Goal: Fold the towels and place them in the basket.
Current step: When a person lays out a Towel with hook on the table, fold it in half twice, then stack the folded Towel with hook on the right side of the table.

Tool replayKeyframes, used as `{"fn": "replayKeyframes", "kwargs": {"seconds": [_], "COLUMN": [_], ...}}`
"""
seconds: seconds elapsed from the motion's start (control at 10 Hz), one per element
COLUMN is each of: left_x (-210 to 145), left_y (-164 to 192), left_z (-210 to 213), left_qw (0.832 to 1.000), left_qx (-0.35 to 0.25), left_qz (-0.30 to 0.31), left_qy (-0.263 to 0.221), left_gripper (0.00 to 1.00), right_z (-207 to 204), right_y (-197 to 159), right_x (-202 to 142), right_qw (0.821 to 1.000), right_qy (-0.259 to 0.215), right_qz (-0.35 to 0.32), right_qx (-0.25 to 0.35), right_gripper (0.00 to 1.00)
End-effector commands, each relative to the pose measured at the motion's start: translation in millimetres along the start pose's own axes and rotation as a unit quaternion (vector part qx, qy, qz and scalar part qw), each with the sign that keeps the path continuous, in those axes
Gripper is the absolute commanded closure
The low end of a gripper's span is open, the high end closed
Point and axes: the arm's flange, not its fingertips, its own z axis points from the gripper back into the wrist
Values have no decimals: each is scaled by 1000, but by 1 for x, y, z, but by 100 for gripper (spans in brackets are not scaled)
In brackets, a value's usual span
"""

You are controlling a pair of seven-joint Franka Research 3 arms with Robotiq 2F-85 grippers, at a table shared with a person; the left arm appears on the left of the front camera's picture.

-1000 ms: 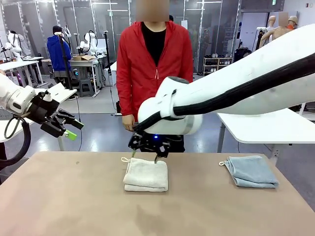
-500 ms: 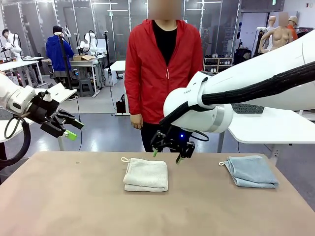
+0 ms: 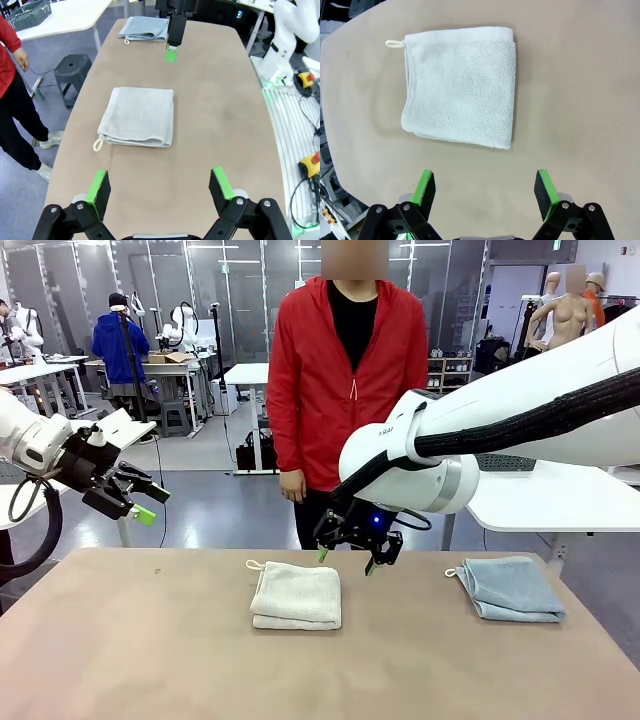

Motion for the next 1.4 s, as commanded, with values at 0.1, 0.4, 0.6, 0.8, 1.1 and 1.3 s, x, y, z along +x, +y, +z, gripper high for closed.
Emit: {"fn": "replayKeyframes", "kwargs": {"seconds": [0.1, 0.4, 0.6, 0.8, 1.1, 1.3], "left_x": [1, 1, 1, 1, 1, 1], "left_y": [0, 0, 0, 0, 0, 0], "left_z": [1, 1, 1, 1, 1, 1], "left_qw": [1000, 1000, 1000, 1000, 1000, 1000], "left_qx": [0, 0, 0, 0, 0, 0], "left_qz": [0, 0, 0, 0, 0, 0], "left_qy": [0, 0, 0, 0, 0, 0], "left_gripper": [0, 0, 0, 0, 0, 0], "right_z": [2, 2, 2, 2, 0, -25], "right_y": [2, 2, 2, 2, 1, -15], "right_x": [-1, -1, -1, -1, 0, 10], "right_qw": [1000, 1000, 1000, 1000, 1000, 1000], "right_qy": [-1, -1, -1, -1, 0, 13], "right_qz": [-1, -1, -1, -1, 1, 10], "right_qx": [3, 3, 3, 3, 0, 24], "right_gripper": [0, 0, 0, 0, 0, 0]}}
